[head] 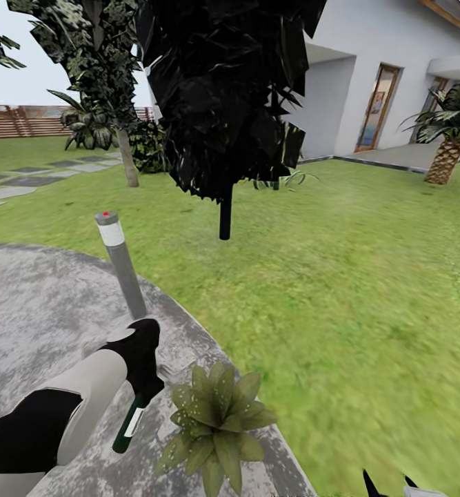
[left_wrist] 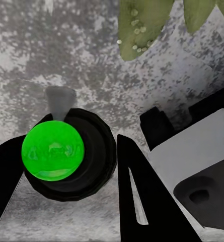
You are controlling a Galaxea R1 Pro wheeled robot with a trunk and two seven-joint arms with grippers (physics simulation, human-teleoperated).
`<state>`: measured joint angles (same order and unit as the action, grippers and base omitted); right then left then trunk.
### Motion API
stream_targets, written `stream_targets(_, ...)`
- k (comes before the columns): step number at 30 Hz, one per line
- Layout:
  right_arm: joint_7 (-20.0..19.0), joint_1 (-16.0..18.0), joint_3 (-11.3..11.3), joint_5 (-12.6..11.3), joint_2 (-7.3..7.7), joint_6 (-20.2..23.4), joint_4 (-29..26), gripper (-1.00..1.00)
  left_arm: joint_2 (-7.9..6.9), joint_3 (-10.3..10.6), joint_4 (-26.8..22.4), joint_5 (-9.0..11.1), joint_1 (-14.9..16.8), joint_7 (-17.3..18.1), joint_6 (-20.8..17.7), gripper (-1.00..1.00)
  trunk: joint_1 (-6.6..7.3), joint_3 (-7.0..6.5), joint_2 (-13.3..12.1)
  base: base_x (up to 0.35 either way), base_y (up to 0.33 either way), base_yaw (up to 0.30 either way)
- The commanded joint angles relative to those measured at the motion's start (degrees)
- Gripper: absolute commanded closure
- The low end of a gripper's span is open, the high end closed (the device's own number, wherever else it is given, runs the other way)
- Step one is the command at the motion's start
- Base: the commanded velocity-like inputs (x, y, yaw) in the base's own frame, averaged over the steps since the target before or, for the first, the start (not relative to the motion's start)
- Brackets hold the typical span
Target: Pick up the pesticide atomizer in the garden and spray insectifuge to fully cover both potted plants in the garden.
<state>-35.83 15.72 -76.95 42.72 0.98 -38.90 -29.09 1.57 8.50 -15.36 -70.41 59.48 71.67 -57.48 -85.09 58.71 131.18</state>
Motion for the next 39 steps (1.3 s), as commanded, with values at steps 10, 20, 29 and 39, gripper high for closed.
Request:
stream_targets(10,-0.47,0.10,-0.49,0.26,-0.01,-0.21,-0.01,-1.00,4.83,0.02,-1.00,-0.75,0.89,0.61,-0.28,1.00,0.01,0.03,0.02,0.003,0.007,-0.040)
stream_targets(20,-0.47,0.10,-0.49,0.26,-0.01,-0.21,-0.01,-1.00,1.80,0.30,-0.12,-2.11,-0.79,0.63,0.16,1.00,0.01,0.03,0.02,0.040,0.044,0.000)
stream_targets(29,-0.47,0.10,-0.49,0.28,-0.01,-0.21,-0.01,-1.00,2.14,0.13,-0.19,-2.33,-1.30,0.66,0.18,1.00,0.01,0.03,0.02,0.156,0.119,0.000)
stream_targets(39,-0.47,0.10,-0.49,0.27,-0.01,-0.21,-0.01,-1.00,6.83,-0.15,-0.17,-2.15,-1.89,0.73,0.29,1.00,0.01,0.03,0.02,0.023,0.018,0.000)
